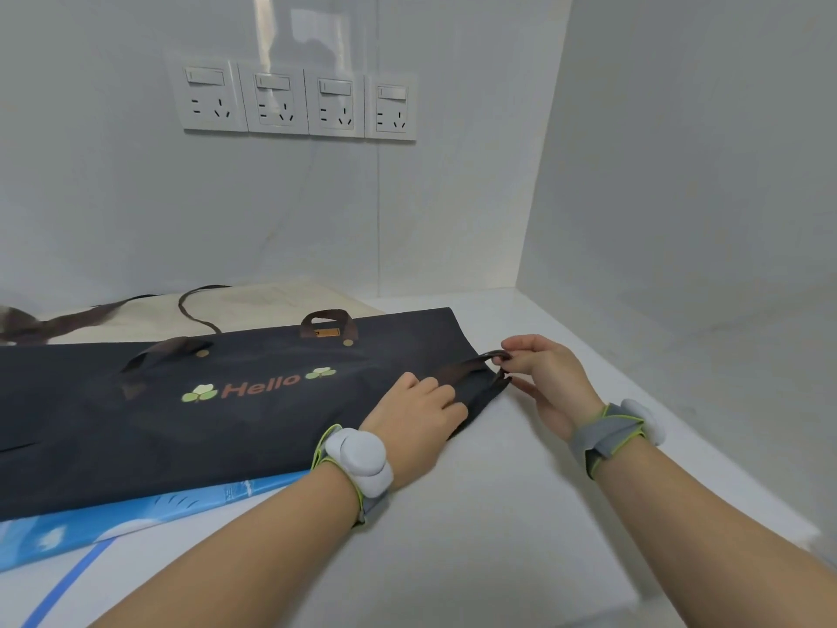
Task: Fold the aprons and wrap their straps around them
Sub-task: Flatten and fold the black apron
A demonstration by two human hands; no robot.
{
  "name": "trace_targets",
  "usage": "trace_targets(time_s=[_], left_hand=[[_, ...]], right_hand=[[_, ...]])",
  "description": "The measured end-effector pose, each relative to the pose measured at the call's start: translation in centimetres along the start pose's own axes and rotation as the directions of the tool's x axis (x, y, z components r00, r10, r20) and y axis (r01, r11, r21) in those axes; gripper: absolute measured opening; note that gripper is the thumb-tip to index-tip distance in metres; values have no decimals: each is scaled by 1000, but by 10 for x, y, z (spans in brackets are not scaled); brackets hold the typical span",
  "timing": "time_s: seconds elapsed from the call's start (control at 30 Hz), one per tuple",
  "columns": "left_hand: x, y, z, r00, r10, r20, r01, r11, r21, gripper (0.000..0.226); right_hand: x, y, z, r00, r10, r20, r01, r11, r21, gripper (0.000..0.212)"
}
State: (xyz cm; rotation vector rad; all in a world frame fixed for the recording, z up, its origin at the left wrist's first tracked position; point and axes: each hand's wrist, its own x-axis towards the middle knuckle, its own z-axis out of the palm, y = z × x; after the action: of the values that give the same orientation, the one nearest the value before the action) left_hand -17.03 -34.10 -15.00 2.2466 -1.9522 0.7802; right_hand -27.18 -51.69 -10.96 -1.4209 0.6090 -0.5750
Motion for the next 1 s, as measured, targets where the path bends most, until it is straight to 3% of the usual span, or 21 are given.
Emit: trace_targets(time_s=[0.1, 0.2, 0.4, 0.5, 0.57, 0.67, 0.87, 1.0], left_hand=[[-2, -1, -1, 996, -67, 52, 74, 988, -136, 13], [-2, -3, -2, 987, -134, 83, 149, 964, -219, 25], [-2, -4, -4, 970, -191, 154, 229, 930, -289, 26], [4, -5, -11, 944, -260, 204, 318, 882, -348, 21], [6, -6, -14, 924, -320, 211, 379, 844, -379, 17], [5, -5, -14, 921, -303, 244, 373, 869, -326, 17], [17, -8, -24, 900, -290, 324, 380, 888, -260, 15], [23, -15, -27, 872, -286, 398, 407, 874, -265, 12]], right_hand=[[-2, -4, 2, 1000, 0, -26, 3, 995, 97, 28], [-3, -8, 4, 1000, -14, -14, 16, 986, 164, 22], [0, -21, -3, 999, -19, -29, 25, 972, 232, 20], [-4, -23, -5, 1000, 14, 28, -20, 970, 240, 24], [-6, -24, -6, 998, 21, 53, -37, 944, 329, 25], [-5, -31, -8, 998, 19, 59, -45, 883, 468, 22], [0, -66, -33, 996, -55, 63, 34, 954, 299, 18], [3, -89, -67, 988, -146, -46, 153, 968, 201, 24]])
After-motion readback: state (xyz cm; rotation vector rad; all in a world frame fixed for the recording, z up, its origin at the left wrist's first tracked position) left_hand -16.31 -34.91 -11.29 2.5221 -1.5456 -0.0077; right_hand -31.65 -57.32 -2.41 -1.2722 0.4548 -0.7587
